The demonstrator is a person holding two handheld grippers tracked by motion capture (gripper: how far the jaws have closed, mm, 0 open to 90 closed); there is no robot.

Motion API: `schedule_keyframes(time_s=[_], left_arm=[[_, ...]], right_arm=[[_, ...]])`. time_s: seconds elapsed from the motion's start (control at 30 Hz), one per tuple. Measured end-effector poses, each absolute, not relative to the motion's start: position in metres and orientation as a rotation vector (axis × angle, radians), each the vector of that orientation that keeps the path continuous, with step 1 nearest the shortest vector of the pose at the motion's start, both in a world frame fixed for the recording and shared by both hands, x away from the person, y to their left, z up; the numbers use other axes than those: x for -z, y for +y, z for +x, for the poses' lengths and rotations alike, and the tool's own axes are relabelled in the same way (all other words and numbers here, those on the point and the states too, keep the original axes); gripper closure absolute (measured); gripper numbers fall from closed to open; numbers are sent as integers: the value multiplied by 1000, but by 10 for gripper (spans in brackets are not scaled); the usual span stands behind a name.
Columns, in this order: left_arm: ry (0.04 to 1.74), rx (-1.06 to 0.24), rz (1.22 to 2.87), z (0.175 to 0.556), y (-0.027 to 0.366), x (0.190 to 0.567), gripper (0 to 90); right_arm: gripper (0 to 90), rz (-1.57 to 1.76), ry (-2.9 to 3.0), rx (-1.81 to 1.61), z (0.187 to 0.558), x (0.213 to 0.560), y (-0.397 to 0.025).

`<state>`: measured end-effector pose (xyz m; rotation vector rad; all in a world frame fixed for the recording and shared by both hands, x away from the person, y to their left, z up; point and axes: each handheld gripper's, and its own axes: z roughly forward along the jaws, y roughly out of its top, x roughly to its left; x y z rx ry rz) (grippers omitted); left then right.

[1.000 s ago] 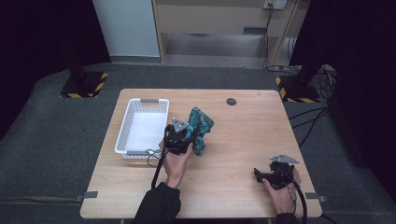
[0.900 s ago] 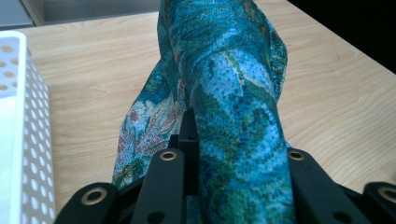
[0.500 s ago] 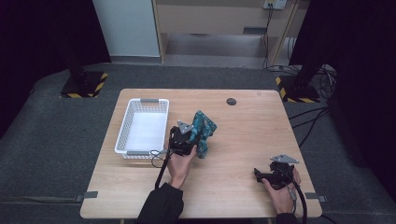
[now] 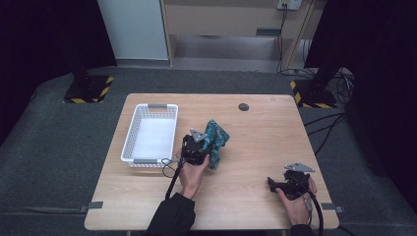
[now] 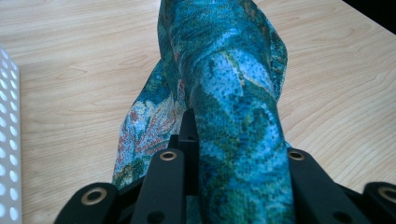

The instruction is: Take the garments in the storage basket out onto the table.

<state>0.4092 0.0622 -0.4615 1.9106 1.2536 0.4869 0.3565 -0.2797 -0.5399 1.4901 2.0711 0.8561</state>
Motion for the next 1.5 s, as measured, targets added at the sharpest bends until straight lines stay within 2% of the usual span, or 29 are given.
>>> schedule_keyframes(time_s=[0.97,1.5], left_arm=[[1284,-454,1953,415,57,482,708],[1297,-394,1962,418,57,486,643]], right_arm=[[4,1491,2071,-856,357,540,-280],[4,1490,2071,-856,357,540,-280]])
